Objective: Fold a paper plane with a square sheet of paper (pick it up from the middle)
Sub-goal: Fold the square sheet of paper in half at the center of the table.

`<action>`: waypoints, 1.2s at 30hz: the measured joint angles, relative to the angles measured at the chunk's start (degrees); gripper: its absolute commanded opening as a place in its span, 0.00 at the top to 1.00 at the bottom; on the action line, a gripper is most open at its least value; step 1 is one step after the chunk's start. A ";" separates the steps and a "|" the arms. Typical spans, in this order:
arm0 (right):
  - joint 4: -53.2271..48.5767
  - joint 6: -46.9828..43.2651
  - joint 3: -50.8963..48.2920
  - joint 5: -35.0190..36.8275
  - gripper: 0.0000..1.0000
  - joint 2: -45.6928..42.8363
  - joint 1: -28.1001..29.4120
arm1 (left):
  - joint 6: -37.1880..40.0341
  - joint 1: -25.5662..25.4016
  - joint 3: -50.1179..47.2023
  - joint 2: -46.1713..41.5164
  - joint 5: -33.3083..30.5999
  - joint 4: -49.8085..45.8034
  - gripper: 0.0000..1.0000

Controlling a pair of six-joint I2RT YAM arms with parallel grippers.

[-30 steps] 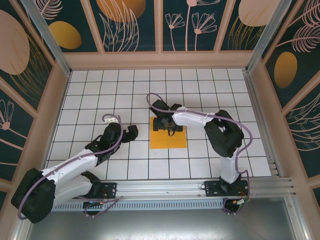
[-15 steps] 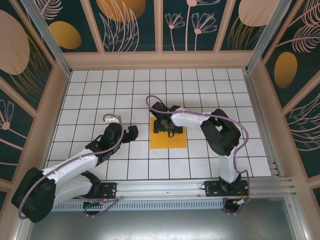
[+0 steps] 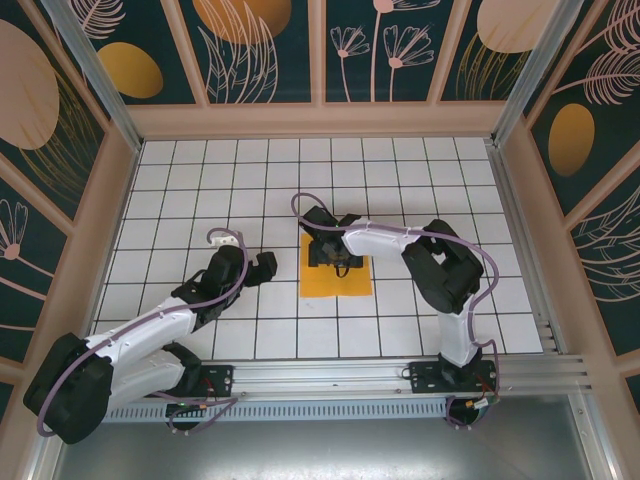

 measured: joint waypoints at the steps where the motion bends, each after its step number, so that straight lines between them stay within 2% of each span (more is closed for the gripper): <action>1: 0.00 -0.11 0.02 -0.02 0.16 0.00 -0.04 | 0.00 0.00 0.00 0.00 0.02 0.00 0.01; 10: 0.22 -0.04 0.04 -0.83 0.48 -0.52 -0.92 | -0.04 0.00 0.22 0.00 0.00 -0.59 0.01; 12: 0.52 -0.02 -0.07 -1.33 0.60 -0.79 -1.16 | -0.04 0.00 0.42 0.00 0.00 -0.94 0.01; 15: 1.75 -0.17 -1.05 -2.58 0.65 -2.29 -1.49 | -0.07 0.00 0.94 0.00 -0.02 -1.42 0.01; 22: 5.44 -0.24 -4.42 -6.97 0.66 -9.49 -4.09 | -0.26 0.00 3.13 0.00 -0.07 -2.91 0.01; 25: 11.17 -0.02 -8.11 -13.70 0.66 -14.34 -6.21 | -0.37 0.00 4.61 0.02 -0.02 -3.78 0.01; 29: 23.32 2.29 -14.71 -26.73 0.64 -19.50 -11.28 | -1.29 0.00 7.10 0.90 0.26 -4.55 0.01; 33: 32.35 4.96 -17.49 -36.65 0.63 -18.64 -15.37 | -2.34 0.00 10.03 2.89 0.98 -4.79 0.01; 36: 33.73 4.68 -17.18 -39.06 0.61 -15.61 -16.04 | -3.30 0.04 11.96 5.01 2.05 -4.85 0.01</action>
